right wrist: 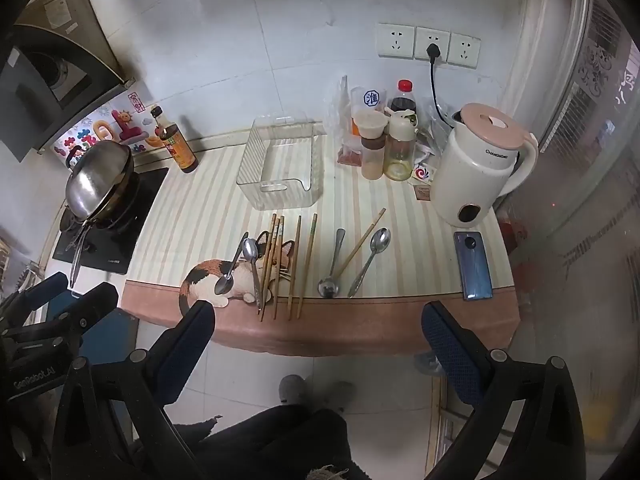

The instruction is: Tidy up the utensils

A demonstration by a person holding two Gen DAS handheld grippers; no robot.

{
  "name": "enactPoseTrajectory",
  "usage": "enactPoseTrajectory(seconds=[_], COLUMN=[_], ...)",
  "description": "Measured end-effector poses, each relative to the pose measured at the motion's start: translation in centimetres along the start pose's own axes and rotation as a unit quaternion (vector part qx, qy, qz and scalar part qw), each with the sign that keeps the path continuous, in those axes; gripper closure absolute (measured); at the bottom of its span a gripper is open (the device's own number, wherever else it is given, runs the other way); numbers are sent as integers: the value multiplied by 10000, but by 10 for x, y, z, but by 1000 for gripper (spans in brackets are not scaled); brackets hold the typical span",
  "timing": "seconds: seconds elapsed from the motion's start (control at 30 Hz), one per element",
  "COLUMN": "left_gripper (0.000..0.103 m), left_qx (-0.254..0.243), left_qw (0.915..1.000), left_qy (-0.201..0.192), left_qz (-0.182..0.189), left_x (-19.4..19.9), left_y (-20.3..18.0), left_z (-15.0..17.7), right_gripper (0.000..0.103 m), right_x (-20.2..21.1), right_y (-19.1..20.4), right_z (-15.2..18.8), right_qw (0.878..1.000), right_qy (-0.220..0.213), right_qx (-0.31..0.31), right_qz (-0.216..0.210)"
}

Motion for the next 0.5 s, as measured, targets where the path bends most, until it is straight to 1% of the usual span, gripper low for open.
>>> enactPoseTrajectory(seconds=[0.03, 0.2, 0.5], left_gripper=[0, 0, 0], left_qx=[3, -29, -62], left_qw=[10000, 10000, 9998], left_qy=[-10, 13, 65], left_qz=[12, 7, 159], left_x=[0, 0, -2], left_y=[0, 0, 2], left_z=[0, 1, 0], right_gripper=[0, 0, 0], right_x=[1, 1, 0], right_y=[0, 0, -2], right_z=[-1, 0, 1], right_qw=[10000, 10000, 10000], right_qy=[-49, -14, 27], right_qx=[25, 22, 28], right_qz=[0, 3, -33])
Point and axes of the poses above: each gripper's, at about its wrist camera, not at the fingertips, and x roughly against the way its jaws point, y to its left, z to its underside, the point moved 10 cm from there along -x, roughly the way its jaws point, and after that the axes turned 14 degrees about -z, right-handed, at the moved point
